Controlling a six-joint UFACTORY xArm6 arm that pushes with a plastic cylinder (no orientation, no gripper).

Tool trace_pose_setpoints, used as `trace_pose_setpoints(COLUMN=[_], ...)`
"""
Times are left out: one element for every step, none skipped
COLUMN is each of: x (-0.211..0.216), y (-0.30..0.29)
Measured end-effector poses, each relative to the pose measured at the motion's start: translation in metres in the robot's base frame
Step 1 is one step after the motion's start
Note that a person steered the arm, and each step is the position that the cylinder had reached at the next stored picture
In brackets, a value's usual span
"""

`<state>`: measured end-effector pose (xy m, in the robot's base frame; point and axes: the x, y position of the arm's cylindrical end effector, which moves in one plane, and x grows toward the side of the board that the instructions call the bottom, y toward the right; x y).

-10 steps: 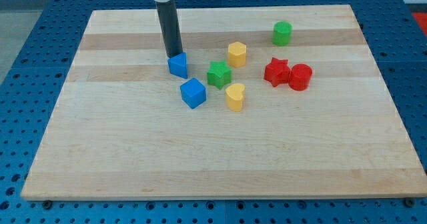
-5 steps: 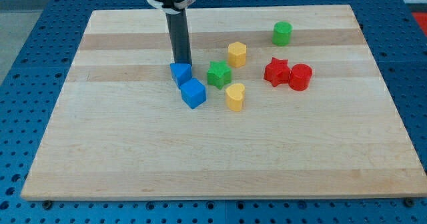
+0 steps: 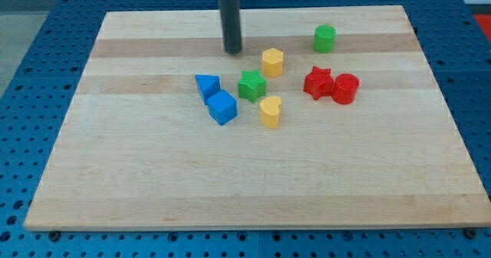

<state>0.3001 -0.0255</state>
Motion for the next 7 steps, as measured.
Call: trace_pose_setpoints(x=[-0.002,-0.002,0.007,0.028,0.045,0.049,0.049], y=[0.034,0.07,0.093,0.095,0.095,0.094,0.086])
